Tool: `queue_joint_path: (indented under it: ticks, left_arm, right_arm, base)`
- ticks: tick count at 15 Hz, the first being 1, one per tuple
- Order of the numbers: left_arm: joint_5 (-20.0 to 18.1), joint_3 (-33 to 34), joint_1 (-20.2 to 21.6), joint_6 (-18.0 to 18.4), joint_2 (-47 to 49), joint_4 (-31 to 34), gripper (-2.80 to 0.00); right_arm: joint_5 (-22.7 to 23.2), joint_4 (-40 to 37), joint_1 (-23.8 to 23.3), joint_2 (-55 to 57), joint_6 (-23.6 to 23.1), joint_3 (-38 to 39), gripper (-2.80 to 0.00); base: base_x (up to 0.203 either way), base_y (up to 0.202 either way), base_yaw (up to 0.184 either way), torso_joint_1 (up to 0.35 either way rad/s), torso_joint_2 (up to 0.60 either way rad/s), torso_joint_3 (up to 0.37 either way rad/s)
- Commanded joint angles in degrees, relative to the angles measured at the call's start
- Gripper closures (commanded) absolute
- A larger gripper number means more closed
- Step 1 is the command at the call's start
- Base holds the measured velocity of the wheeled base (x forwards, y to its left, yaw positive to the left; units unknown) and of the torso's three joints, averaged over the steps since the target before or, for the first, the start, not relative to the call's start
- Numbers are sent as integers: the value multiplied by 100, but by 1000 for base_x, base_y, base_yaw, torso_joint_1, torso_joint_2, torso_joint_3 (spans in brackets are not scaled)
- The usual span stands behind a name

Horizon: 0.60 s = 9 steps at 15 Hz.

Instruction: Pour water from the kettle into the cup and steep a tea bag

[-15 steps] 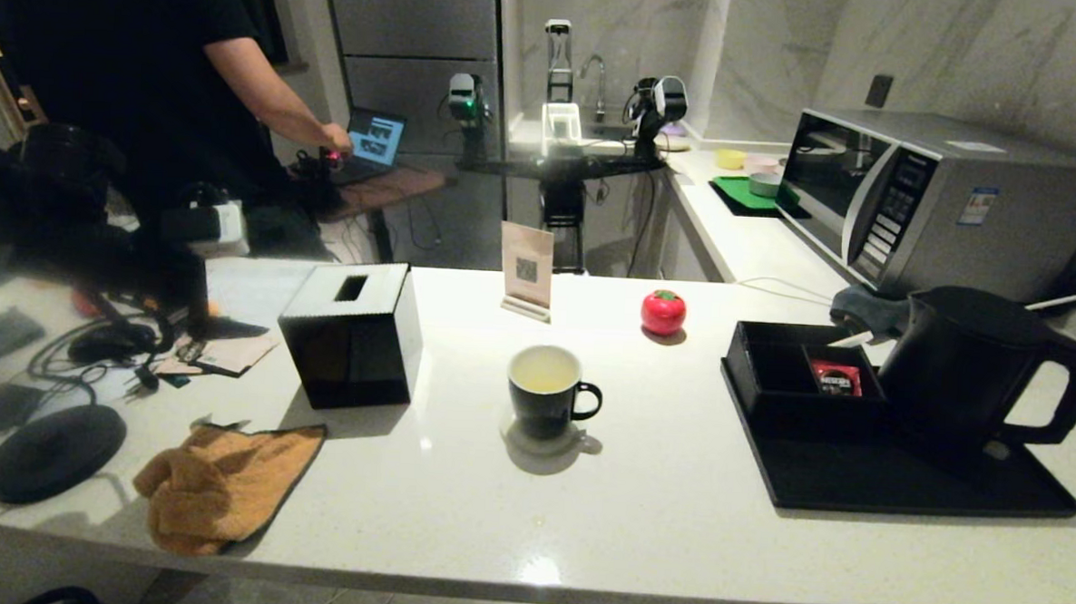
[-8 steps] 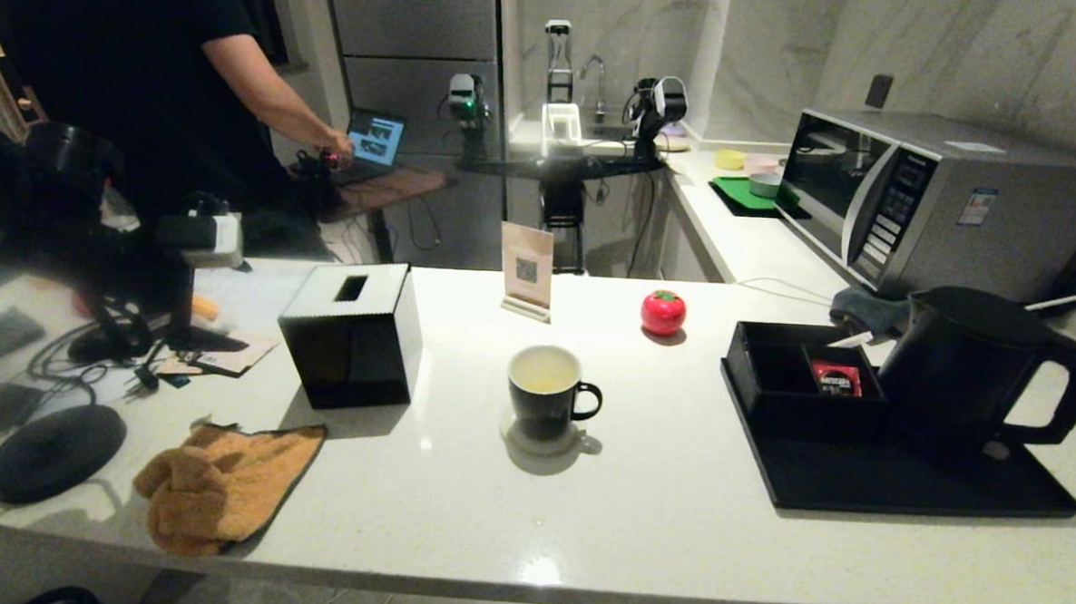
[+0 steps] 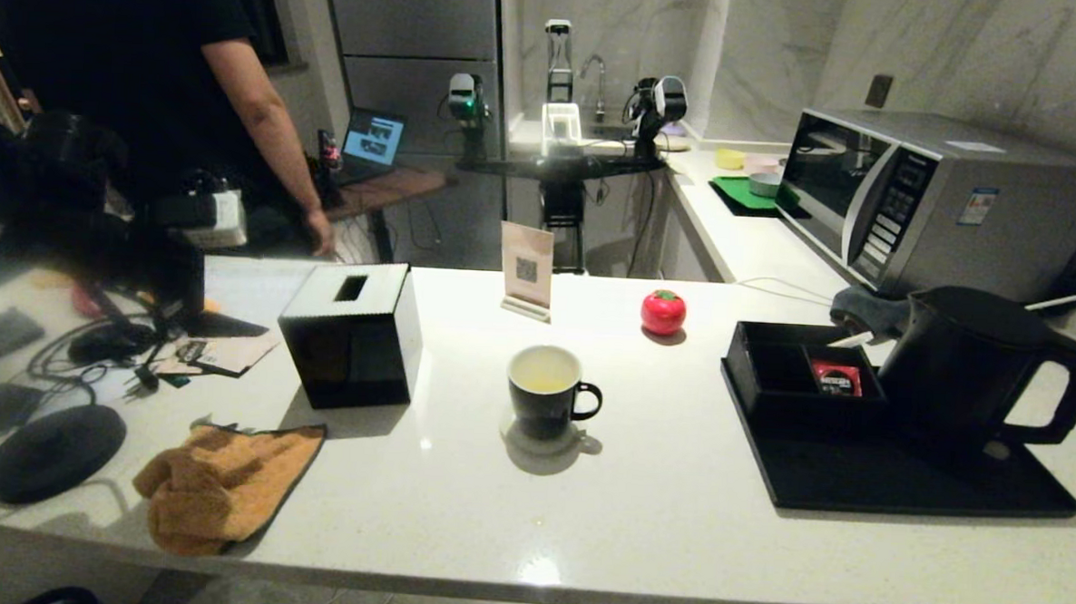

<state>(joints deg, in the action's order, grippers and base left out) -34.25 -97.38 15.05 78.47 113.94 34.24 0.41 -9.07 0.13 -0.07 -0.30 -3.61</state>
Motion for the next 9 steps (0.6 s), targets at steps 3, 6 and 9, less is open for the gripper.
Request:
queue_joint_path:
  ticks: [3,6,9]
  left_arm:
    - [-236,17,-247,-1424,-339,-754,-280]
    - [-247,90,-484,-2861,-515,-2138,-280]
    - [-66,451,-668,-4554,-755,-3731,-280]
  right_arm:
    - [2,-7,3,7,-5,0,0]
    - [2,-7,4,7,-5,0,0]
    - [2,-7,-4,7,-5,0,0]
  base:
    - [0,0,0,0,0,0]
    - [0,0,0,0,0,0]
    - [0,0,0,0,0,0]
